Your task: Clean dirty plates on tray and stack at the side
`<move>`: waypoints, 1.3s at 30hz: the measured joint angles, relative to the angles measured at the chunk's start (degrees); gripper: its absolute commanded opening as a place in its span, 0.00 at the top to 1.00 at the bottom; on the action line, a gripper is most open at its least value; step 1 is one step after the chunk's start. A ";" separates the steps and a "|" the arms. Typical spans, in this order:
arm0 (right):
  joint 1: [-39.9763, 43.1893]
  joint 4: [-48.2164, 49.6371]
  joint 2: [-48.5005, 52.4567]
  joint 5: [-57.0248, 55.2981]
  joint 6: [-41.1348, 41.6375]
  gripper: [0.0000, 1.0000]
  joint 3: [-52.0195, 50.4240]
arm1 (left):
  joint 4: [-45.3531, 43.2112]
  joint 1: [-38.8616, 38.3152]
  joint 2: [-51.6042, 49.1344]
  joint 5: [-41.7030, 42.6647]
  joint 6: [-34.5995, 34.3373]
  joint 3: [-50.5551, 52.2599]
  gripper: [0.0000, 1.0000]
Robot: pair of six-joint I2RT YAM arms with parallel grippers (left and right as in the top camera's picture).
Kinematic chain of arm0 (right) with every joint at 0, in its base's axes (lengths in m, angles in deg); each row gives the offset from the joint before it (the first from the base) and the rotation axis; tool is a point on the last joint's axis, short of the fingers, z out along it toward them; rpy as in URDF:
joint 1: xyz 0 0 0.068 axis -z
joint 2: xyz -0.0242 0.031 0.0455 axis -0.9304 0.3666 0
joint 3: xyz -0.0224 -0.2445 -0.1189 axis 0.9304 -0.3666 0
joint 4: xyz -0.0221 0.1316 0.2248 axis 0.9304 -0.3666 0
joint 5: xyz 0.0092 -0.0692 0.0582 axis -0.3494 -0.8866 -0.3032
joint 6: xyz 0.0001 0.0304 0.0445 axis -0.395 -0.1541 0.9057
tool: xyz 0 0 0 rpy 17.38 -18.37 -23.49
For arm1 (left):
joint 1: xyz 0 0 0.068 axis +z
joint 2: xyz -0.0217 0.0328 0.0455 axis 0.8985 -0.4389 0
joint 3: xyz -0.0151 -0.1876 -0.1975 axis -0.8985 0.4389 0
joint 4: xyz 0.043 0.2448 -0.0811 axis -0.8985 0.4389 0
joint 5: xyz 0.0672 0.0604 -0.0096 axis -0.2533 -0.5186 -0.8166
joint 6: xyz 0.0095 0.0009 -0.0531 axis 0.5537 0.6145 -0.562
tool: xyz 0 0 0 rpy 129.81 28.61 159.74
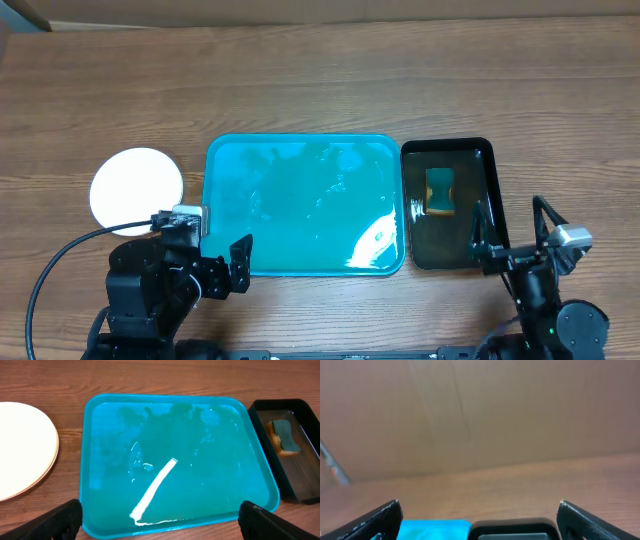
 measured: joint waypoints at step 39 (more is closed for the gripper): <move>0.83 7.41 -0.11 -0.26 -8.98 0.00 -13.90 | 0.02 0.00 0.00 -0.17 0.00 0.02 0.00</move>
